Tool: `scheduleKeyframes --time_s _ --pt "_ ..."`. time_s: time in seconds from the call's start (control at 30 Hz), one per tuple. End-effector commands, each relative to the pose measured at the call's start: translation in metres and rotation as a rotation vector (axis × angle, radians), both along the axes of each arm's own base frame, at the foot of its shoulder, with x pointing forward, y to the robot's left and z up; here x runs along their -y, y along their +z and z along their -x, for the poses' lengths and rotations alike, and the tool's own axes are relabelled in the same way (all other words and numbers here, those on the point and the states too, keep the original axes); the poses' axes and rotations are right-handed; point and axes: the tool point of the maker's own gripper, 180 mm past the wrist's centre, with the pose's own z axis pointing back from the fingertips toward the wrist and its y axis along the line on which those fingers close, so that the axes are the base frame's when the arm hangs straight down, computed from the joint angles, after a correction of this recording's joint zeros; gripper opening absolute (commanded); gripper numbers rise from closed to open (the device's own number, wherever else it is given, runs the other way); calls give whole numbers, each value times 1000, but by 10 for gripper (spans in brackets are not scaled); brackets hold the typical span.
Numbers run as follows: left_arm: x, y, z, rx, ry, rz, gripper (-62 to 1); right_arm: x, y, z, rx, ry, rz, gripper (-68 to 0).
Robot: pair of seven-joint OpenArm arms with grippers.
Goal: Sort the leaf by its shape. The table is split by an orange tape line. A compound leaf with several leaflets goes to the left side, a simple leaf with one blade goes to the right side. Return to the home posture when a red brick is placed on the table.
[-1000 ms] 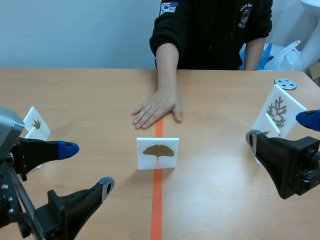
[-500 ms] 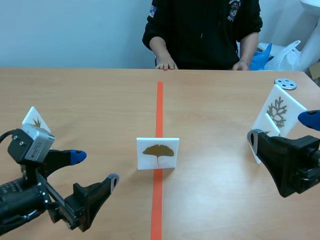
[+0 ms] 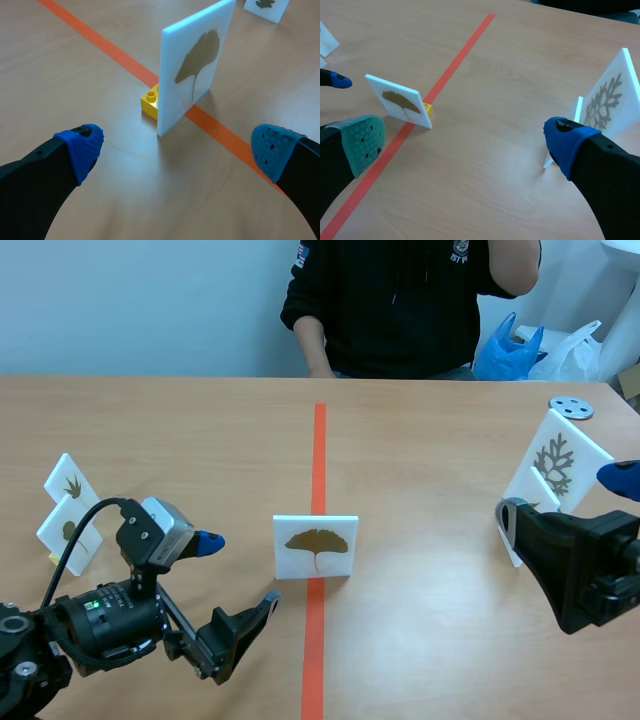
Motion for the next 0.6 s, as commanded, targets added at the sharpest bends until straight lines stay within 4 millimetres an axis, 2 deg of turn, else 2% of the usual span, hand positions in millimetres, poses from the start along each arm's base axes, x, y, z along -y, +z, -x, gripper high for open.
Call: scheduleKeyframes --time_s 0.0,0.47,0.57 --pt "9 14 -11 53 -8 31 14 1 6 -3 21 -3 -9 4" --pt "47 13 -39 140 -113 7 14 1 6 -3 21 -3 -9 4" --pt "55 12 -38 145 -141 12 14 1 6 -3 21 -3 -9 4"
